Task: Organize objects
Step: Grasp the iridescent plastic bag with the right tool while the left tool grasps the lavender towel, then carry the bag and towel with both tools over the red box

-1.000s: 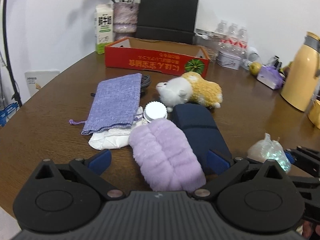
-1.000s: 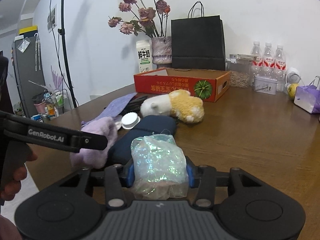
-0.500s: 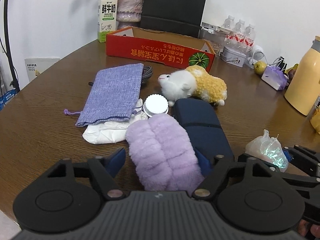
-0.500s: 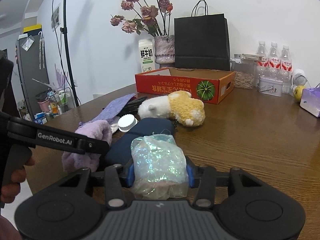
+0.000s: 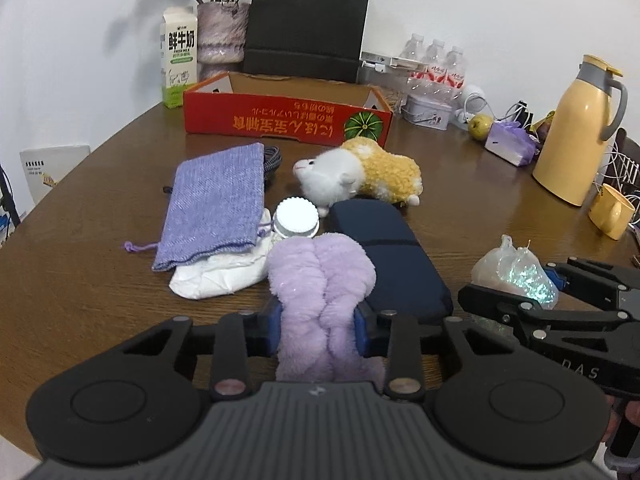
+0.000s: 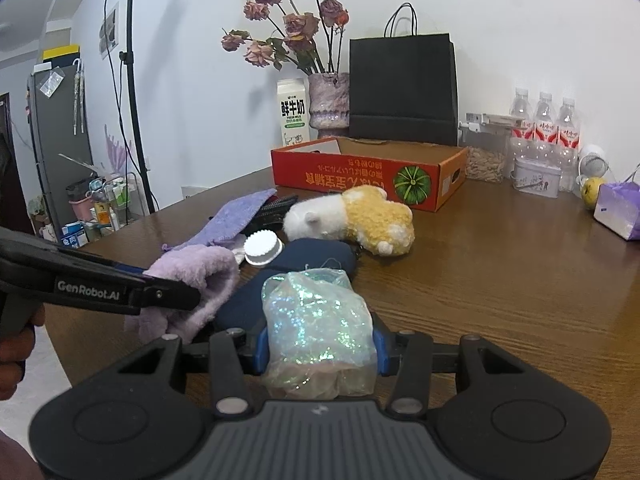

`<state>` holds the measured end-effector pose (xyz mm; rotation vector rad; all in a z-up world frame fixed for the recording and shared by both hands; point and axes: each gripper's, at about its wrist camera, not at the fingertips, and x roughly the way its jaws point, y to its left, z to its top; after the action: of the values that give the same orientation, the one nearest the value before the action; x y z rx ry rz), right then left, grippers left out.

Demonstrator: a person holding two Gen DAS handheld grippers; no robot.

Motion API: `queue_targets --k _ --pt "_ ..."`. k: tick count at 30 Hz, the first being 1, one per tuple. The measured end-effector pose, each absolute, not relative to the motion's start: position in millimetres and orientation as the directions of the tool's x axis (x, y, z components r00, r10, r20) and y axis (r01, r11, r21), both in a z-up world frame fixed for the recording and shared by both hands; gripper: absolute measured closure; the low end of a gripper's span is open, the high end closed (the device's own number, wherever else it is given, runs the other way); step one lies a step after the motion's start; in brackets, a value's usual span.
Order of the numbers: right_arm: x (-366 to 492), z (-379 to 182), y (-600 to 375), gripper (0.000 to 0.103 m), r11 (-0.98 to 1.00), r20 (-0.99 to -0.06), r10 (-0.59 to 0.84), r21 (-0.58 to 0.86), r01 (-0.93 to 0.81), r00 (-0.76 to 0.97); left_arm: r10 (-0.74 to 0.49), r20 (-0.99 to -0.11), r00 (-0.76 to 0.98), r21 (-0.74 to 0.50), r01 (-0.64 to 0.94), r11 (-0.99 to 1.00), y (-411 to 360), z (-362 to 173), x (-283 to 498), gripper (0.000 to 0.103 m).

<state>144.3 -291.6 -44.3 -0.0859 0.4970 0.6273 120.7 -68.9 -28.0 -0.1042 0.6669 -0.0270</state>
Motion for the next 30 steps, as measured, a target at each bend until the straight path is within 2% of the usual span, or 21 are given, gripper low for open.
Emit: queue_targets --k 13,30 --pt "140 -15 -254 0.057 0.825 -0.444 0.506 -0.004 -0.566 0.740 -0.078 -0.502 0.861 -0.084 0.041 0.996 -33 9 117 0.069" --pt "194 22 -200 0.057 0.849 -0.378 0.485 -0.013 -0.529 0.789 -0.093 -0.409 0.908 -0.073 0.069 0.995 4 45 180 0.069"
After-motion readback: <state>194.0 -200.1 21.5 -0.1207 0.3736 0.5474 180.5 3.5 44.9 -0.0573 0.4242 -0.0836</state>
